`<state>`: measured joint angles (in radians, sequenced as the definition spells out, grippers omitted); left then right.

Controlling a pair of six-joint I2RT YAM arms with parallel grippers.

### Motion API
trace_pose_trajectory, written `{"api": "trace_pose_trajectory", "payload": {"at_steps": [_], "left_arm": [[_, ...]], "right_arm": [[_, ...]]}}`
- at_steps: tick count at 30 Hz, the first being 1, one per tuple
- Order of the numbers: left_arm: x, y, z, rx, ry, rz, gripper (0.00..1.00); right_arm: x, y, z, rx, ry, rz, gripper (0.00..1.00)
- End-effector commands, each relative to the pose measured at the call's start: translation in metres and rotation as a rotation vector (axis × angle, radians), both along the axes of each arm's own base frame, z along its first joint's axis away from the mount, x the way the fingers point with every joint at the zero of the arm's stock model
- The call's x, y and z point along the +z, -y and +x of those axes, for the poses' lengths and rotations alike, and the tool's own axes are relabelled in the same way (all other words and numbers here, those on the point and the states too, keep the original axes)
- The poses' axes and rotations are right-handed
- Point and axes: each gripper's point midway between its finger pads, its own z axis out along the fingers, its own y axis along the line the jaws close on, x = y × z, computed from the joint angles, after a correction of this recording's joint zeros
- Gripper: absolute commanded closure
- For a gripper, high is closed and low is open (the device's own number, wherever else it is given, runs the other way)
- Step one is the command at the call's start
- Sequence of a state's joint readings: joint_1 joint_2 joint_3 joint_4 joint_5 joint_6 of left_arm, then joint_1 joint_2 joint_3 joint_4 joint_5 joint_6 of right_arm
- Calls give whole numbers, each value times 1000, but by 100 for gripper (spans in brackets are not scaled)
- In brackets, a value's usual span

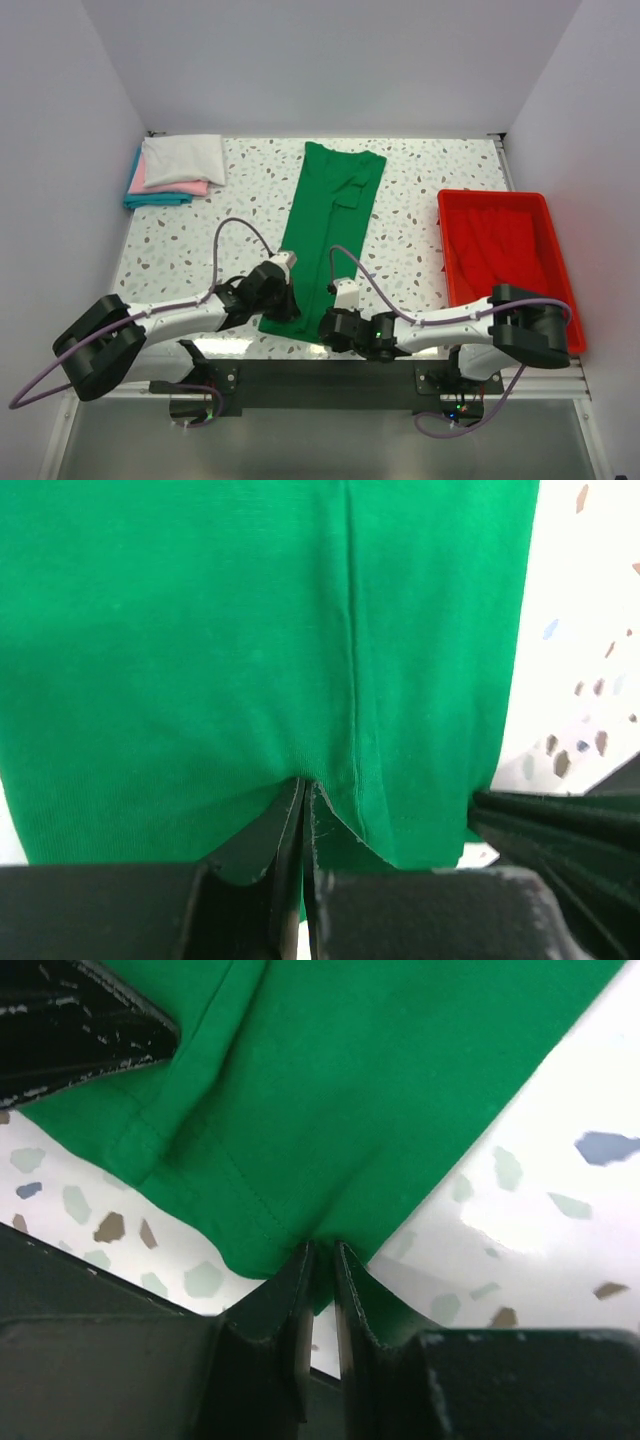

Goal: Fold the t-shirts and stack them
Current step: Fold the tshirt

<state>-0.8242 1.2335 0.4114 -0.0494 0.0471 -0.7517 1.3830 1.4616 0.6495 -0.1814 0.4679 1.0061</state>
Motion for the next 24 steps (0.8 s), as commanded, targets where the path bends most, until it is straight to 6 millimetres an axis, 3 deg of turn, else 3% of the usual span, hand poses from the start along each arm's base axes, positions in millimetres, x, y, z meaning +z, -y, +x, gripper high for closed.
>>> {"api": "trace_pose_trajectory", "payload": {"at_steps": [1, 5, 10, 14, 17, 24], "left_arm": [[-12, 10, -14, -37, -22, 33, 92], [-7, 19, -17, -36, -8, 61, 88], [22, 25, -6, -18, 60, 27, 81], [49, 45, -1, -64, 105, -53, 80], [55, 57, -4, -100, 109, -82, 80], [24, 65, -24, -140, 43, -27, 85]], "right_arm": [[-12, 32, -6, -62, -22, -36, 83], [-2, 64, -3, -114, 7, -62, 83], [4, 78, -6, -118, 2, -54, 82], [7, 89, -8, -124, 2, -48, 82], [20, 88, -6, -128, 15, -11, 81], [36, 92, -4, -133, 33, 5, 81]]}}
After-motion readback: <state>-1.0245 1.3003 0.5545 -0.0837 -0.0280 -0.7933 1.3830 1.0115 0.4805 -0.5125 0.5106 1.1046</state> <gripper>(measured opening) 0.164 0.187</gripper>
